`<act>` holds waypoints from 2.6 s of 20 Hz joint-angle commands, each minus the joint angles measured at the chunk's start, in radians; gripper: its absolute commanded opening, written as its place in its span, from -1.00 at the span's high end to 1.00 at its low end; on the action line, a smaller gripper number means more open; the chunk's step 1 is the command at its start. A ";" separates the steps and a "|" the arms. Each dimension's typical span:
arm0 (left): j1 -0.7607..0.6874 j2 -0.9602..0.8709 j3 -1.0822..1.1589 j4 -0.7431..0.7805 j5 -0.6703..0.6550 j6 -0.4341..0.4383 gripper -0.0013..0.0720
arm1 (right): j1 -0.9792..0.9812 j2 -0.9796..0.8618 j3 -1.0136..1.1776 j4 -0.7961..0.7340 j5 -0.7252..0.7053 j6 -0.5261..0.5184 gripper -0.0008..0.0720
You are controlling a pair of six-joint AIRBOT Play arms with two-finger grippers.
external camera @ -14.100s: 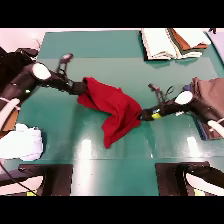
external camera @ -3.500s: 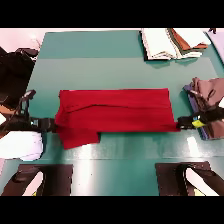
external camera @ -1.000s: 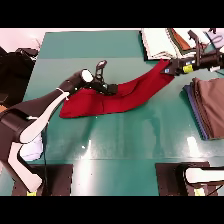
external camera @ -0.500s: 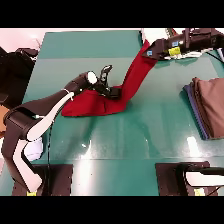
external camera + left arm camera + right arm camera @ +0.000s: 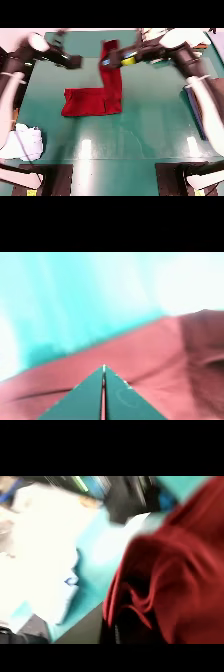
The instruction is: Fold the shirts.
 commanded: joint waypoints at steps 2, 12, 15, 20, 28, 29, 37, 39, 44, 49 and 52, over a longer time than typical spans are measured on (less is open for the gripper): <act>0.172 0.178 0.016 0.086 -0.040 0.000 0.89 | 0.206 -0.256 0.191 0.096 -0.159 -0.116 0.01; 0.093 0.201 0.012 0.084 -0.061 0.001 0.89 | -0.084 -0.006 -0.230 -0.223 0.008 0.043 0.14; 0.027 0.200 0.012 0.084 -0.035 0.002 0.89 | -0.239 0.077 -0.470 -0.261 0.003 0.101 -0.17; -0.021 0.196 0.011 0.076 -0.026 0.021 0.89 | -0.305 0.021 -0.620 -0.144 -0.035 0.144 -0.71; -0.021 0.187 0.005 0.045 -0.039 0.023 0.89 | -0.112 -0.193 -0.438 0.063 -0.159 0.068 -0.35; -0.021 0.187 0.005 0.032 -0.039 0.023 0.89 | -0.091 -0.221 -0.391 0.061 -0.163 0.068 -0.17; -0.077 0.187 0.005 -0.017 -0.044 0.027 0.90 | -0.140 -0.160 -0.183 -0.173 -0.136 0.065 0.92; -0.134 0.187 0.005 -0.017 -0.043 0.033 0.90 | -0.238 -0.060 -0.208 -0.260 -0.094 0.097 0.92; -0.230 0.187 0.005 -0.017 -0.037 0.052 0.90 | -0.594 0.231 -0.368 -0.430 -0.019 0.141 0.92; -0.238 0.187 0.005 -0.043 -0.031 0.040 0.89 | -0.997 0.360 -0.443 -0.422 -0.020 0.120 0.92; -0.238 0.187 0.005 -0.048 -0.026 0.014 0.89 | -1.141 0.332 -0.395 -0.407 -0.019 0.092 0.92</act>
